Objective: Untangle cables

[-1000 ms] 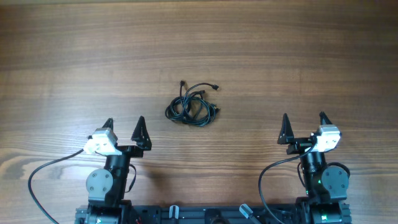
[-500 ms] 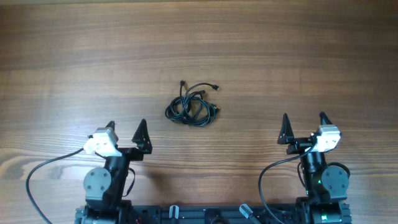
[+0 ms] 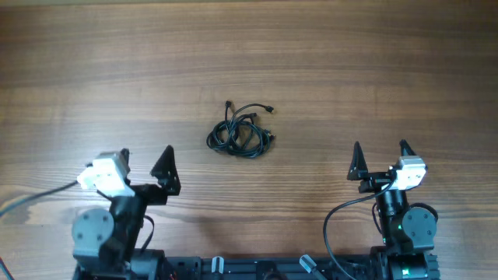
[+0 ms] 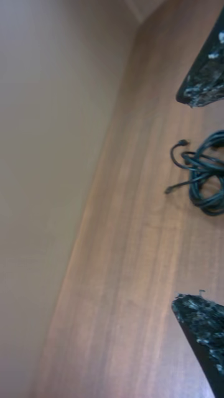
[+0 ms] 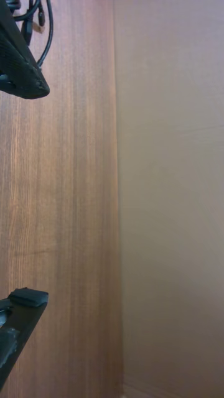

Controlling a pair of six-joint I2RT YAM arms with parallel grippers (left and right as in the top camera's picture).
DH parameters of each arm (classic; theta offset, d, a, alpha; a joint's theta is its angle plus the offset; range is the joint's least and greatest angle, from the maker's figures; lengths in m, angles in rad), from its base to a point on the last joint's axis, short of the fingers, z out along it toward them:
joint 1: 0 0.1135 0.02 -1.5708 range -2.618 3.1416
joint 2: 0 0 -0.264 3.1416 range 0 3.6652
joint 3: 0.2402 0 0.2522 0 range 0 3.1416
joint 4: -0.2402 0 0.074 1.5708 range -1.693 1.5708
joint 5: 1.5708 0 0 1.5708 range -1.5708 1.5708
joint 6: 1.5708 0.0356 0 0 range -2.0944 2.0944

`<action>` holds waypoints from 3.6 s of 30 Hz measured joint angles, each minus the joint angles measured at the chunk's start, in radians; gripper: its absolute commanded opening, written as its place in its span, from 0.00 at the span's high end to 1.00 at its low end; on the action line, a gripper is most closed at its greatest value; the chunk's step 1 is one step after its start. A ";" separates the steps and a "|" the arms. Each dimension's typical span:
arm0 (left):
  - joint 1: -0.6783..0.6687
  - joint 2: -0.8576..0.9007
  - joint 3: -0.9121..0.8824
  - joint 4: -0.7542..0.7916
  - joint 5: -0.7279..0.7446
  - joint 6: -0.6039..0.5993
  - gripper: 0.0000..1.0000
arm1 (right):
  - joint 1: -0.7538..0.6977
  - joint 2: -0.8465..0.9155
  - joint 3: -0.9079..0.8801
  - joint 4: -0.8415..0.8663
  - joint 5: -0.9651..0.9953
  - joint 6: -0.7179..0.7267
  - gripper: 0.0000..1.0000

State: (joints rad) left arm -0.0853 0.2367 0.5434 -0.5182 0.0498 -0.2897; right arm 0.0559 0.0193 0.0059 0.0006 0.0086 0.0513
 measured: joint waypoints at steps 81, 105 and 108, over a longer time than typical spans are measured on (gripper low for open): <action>-0.061 1.120 0.491 -0.286 0.156 0.028 0.00 | 0.136 1.210 0.735 0.037 -0.991 0.676 0.00; -0.045 1.120 0.491 -0.286 -0.106 -0.053 0.00 | 0.584 1.546 0.735 0.174 -0.508 0.778 0.11; -0.012 1.120 0.491 -0.295 -0.113 -0.053 0.00 | 0.607 1.576 0.735 0.211 -0.459 0.786 0.17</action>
State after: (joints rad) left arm -0.0971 1.3567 1.0348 -0.8131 -0.0628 -0.3431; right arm 0.6628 1.5955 0.7414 0.2115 -0.4507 0.8375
